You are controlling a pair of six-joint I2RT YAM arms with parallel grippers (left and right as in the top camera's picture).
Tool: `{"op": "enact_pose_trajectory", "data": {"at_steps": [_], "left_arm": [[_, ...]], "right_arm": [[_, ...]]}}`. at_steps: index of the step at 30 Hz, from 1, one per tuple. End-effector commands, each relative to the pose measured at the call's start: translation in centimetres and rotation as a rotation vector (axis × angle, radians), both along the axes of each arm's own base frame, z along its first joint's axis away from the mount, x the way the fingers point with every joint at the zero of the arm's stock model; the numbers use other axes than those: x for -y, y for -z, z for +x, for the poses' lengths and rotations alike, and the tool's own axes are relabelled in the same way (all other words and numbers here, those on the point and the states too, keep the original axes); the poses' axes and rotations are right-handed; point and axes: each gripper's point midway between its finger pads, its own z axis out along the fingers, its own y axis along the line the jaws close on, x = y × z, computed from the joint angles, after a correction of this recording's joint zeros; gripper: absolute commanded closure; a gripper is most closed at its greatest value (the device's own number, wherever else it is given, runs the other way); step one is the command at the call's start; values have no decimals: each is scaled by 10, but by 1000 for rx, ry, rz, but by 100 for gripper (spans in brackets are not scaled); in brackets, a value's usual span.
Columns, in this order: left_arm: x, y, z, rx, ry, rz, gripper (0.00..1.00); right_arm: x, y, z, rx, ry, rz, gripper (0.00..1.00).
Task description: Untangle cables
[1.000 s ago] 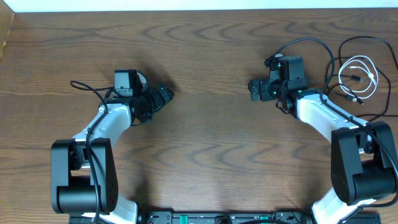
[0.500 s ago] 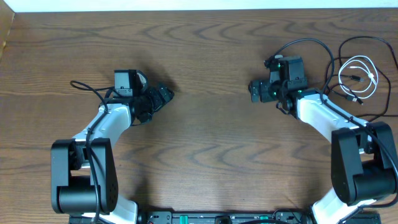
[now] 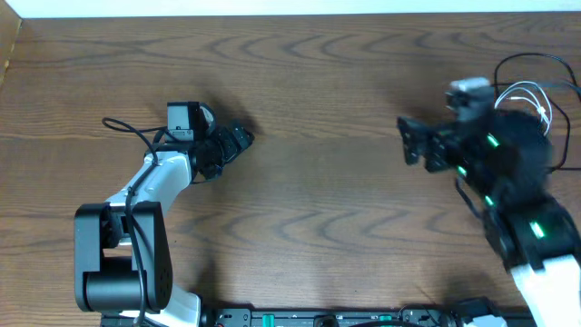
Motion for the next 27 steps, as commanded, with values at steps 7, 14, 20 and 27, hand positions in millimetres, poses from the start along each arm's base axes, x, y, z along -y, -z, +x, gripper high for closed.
{"op": "enact_pose_trajectory", "data": {"at_steps": [7,14,20,27], "left_arm": [[-2,3,1,3,12,21,2],[-2,3,1,3,12,21,2],[-2,3,1,3,12,21,2],[-2,3,1,3,12,20,2]], "right_arm": [[12,-27,-60,60,-2,14,1],[21,-25,-100,80,0,18,1],[27,-31,-123,211,7,45,1],[27,-28,-125,345,7,72,1]]}}
